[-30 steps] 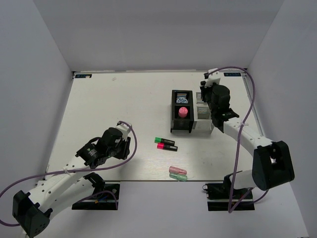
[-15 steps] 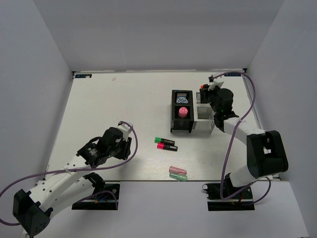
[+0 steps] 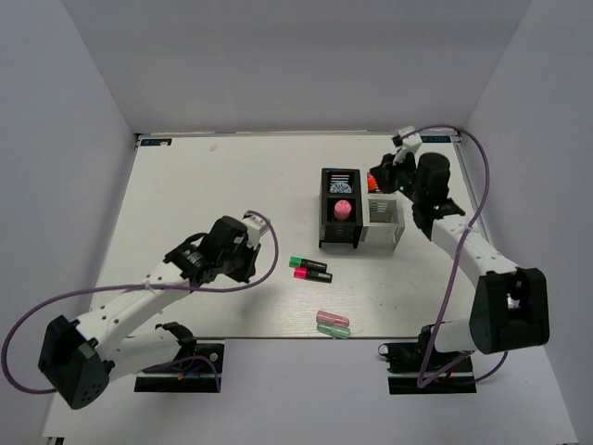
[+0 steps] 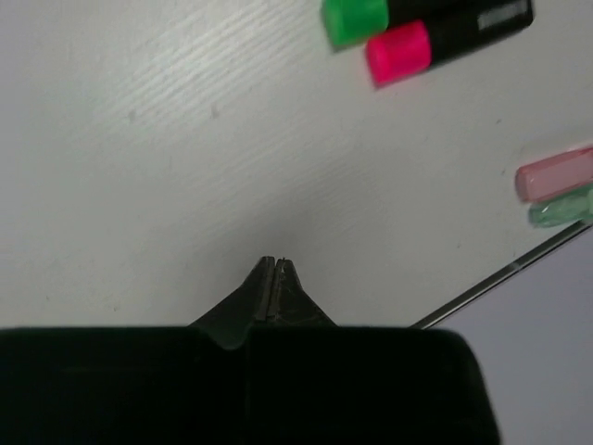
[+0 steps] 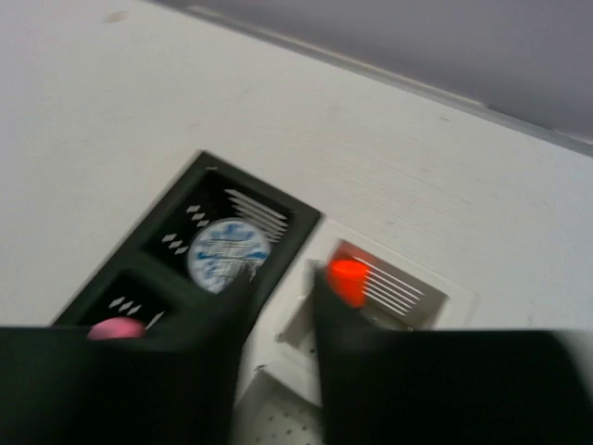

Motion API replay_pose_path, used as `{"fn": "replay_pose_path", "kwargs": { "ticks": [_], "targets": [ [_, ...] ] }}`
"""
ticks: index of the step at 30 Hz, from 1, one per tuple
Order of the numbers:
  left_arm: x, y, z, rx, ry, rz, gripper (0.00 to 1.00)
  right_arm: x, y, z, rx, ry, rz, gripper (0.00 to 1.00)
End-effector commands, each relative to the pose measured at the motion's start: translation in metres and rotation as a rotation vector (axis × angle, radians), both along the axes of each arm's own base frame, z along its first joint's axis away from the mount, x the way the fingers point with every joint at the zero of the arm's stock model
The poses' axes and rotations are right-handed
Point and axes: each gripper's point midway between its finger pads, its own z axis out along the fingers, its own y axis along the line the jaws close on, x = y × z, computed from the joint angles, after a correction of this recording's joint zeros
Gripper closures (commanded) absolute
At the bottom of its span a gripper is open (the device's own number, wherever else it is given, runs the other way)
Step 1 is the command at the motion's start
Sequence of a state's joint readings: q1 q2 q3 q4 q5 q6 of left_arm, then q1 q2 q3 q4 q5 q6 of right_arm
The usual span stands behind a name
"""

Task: Sort the stationery into containers
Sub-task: Place the stationery into the container, then grab a piece of stationery with the left arm

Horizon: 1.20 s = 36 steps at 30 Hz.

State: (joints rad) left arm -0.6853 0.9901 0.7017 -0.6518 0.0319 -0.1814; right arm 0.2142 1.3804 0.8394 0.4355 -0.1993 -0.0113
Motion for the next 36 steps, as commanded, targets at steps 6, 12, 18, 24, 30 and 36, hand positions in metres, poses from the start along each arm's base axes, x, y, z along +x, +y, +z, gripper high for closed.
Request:
{"fn": "replay_pose_path", "kwargs": {
  "ticks": [6, 12, 18, 24, 30, 36],
  "targets": [
    [0.055, -0.078, 0.017, 0.0, -0.043, -0.308, 0.47, -0.186, 0.06, 0.025, -0.017, 0.244, 0.856, 0.33],
    [0.077, -0.113, -0.013, 0.044, 0.044, -0.435, 0.43, -0.226, 0.049, 0.0, -0.084, 0.167, 0.892, 0.88],
    [0.089, -0.125, -0.029, 0.136, 0.052, -0.507, 0.46, -0.237, 0.048, -0.014, -0.071, 0.181, 0.894, 0.7],
    [0.086, -0.122, -0.042, 0.172, 0.075, -0.548, 0.46, -0.236, 0.046, -0.016, -0.068, 0.192, 0.885, 0.69],
    [0.08, -0.123, -0.058, 0.178, 0.091, -0.557, 0.46, -0.234, 0.044, -0.017, -0.064, 0.197, 0.877, 0.68],
    [0.081, -0.121, -0.071, 0.22, 0.064, -0.557, 0.46, -0.234, 0.044, -0.016, -0.046, 0.202, 0.882, 0.68]
  ]
}}
